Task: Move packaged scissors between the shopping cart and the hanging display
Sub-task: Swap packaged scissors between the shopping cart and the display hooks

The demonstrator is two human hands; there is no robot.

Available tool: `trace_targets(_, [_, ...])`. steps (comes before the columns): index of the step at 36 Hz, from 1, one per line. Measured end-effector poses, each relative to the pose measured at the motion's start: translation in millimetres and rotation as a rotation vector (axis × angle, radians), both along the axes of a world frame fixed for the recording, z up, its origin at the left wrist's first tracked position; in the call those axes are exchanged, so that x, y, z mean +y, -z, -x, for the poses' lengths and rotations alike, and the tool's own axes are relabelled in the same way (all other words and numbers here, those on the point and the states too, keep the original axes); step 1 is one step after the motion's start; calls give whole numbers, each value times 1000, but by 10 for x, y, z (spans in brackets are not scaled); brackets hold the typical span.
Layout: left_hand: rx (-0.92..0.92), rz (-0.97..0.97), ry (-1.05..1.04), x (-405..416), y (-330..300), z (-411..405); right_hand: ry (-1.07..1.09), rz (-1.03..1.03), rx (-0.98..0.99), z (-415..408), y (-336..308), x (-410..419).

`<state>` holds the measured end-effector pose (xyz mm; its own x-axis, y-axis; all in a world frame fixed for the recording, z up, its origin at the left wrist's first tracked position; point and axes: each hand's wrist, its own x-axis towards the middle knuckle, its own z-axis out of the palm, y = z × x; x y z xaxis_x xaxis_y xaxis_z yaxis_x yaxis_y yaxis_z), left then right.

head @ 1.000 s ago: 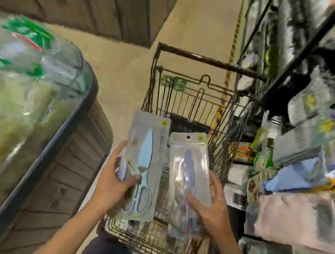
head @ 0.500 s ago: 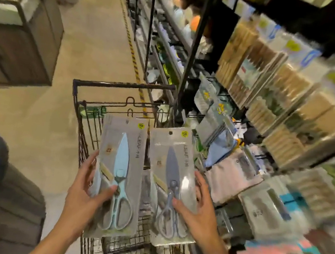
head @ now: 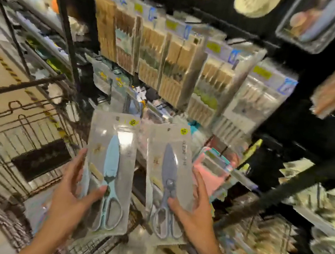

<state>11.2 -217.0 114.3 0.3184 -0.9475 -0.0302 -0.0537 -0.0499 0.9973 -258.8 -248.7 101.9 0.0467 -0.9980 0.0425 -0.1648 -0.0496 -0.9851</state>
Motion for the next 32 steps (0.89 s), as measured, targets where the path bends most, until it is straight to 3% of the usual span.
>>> trace_targets(21, [-36,242,491,876,-383,3270,482,136,47,3128,-414,2176])
trace_targets(32, [-67,284,665,1118,-845,4344,652,204,31,4038,-692,2709])
